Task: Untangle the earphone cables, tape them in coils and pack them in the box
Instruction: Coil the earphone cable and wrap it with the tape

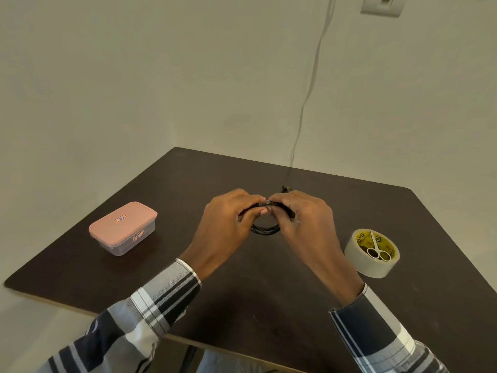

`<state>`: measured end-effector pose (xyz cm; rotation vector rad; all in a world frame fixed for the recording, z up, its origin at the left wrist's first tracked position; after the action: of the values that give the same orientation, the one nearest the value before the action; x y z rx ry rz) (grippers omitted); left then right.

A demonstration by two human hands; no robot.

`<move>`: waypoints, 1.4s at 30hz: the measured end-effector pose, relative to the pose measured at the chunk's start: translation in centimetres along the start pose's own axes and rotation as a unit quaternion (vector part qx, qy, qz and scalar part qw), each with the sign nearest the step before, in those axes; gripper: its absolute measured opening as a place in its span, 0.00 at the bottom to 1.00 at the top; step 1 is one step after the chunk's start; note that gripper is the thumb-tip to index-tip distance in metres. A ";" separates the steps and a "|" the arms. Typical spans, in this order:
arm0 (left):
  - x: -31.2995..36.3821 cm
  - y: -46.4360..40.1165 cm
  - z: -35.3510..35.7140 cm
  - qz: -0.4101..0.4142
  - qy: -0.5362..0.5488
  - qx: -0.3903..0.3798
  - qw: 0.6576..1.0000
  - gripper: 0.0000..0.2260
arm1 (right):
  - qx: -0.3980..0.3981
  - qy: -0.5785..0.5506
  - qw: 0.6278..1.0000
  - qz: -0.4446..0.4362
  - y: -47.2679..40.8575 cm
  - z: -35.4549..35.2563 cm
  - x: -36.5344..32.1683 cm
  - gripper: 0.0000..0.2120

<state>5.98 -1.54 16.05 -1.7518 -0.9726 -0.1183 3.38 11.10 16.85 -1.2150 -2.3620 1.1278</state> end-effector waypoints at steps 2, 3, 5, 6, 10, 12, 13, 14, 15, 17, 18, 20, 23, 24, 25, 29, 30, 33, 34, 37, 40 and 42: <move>-0.2 0.1 0.2 -0.001 -0.034 -0.018 0.999 0.07 | -0.057 -0.016 0.998 0.032 -0.1 1.0 0.5 0.03; -0.2 0.2 0.3 -0.004 -0.046 -0.024 0.999 0.06 | -0.084 -0.027 0.995 0.047 -0.1 1.4 0.8 0.03; -0.4 0.4 0.4 -0.017 -0.058 -0.028 0.998 0.05 | -0.140 -0.048 0.986 0.076 0.0 2.2 1.4 0.02; -0.5 0.5 0.4 -0.028 -0.056 -0.028 0.998 0.05 | -0.163 -0.060 0.981 0.090 0.2 2.5 1.7 0.02; -1.2 0.7 0.5 -0.100 0.009 -0.023 0.995 0.04 | -0.215 -0.150 0.952 0.155 0.7 3.8 2.6 0.06; -2.3 0.8 0.5 -0.174 0.081 -0.017 0.981 0.04 | -0.223 -0.220 0.930 0.192 1.0 4.0 2.9 0.05; -2.9 0.9 0.6 -0.213 0.120 -0.015 0.969 0.04 | -0.224 -0.257 0.917 0.209 1.1 4.0 3.1 0.05; -3.5 1.0 0.7 -0.249 0.161 -0.013 0.955 0.04 | -0.225 -0.294 0.902 0.223 1.2 4.0 3.2 0.04; -4.0 1.2 0.9 -0.280 0.202 -0.011 0.939 0.04 | -0.229 -0.328 0.886 0.235 1.4 4.1 3.3 0.05; -4.6 1.7 1.2 -0.332 0.275 -0.009 0.902 0.05 | -0.243 -0.376 0.859 0.249 1.8 4.2 3.3 0.09; -4.8 2.0 1.3 -0.357 0.306 -0.008 0.883 0.05 | -0.252 -0.393 0.848 0.250 1.8 4.2 3.2 0.09; -5.0 2.4 1.7 -0.401 0.356 -0.015 0.844 0.07 | -0.264 -0.427 0.830 0.243 1.9 4.1 3.1 0.07; -5.2 2.8 2.2 -0.442 0.394 -0.034 0.805 0.09 | -0.274 -0.449 0.819 0.231 2.1 4.0 2.9 0.06; -5.3 2.9 2.3 -0.451 0.409 -0.034 0.793 0.10 | -0.277 -0.454 0.815 0.232 2.2 4.1 2.8 0.07; -5.4 3.0 2.4 -0.457 0.425 -0.030 0.781 0.10 | -0.279 -0.459 0.811 0.234 2.3 4.1 2.8 0.08; -5.6 3.3 2.7 -0.471 0.467 -0.003 0.748 0.09 | -0.276 -0.463 0.807 0.241 2.5 4.6 2.7 0.14; -5.7 3.4 2.8 -0.473 0.471 0.006 0.744 0.09 | -0.272 -0.458 0.811 0.242 2.5 4.6 2.6 0.15; -5.8 3.5 2.9 -0.474 0.472 0.024 0.743 0.09 | -0.233 -0.448 0.824 0.258 2.4 4.6 3.0 0.10; -5.8 3.5 2.9 -0.473 0.467 0.026 0.747 0.09 | -0.215 -0.447 0.826 0.266 2.4 4.5 3.2 0.08; -5.9 3.6 2.9 -0.462 0.444 0.024 0.767 0.09 | -0.173 -0.451 0.830 0.278 2.3 4.4 3.6 0.06; -5.9 3.9 3.1 -0.451 0.429 0.017 0.782 0.08 | -0.142 -0.457 0.827 0.294 2.5 4.4 4.1 0.03; -6.1 4.2 3.2 -0.450 0.431 0.023 0.782 0.08 | -0.143 -0.448 0.832 0.293 2.6 4.5 4.1 0.03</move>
<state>3.52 -2.54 8.46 -0.8335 -0.9775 -1.3691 0.01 12.87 11.43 -1.9240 -2.9759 1.9254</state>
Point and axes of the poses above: each hand's wrist, its own y-axis away from the middle knuckle, its own z-axis out of the palm, x = y × z, the point moved 10 cm from there along -y, towards the middle knuckle, and after that the axes turned 14 degrees about y, right-handed, at the moved point
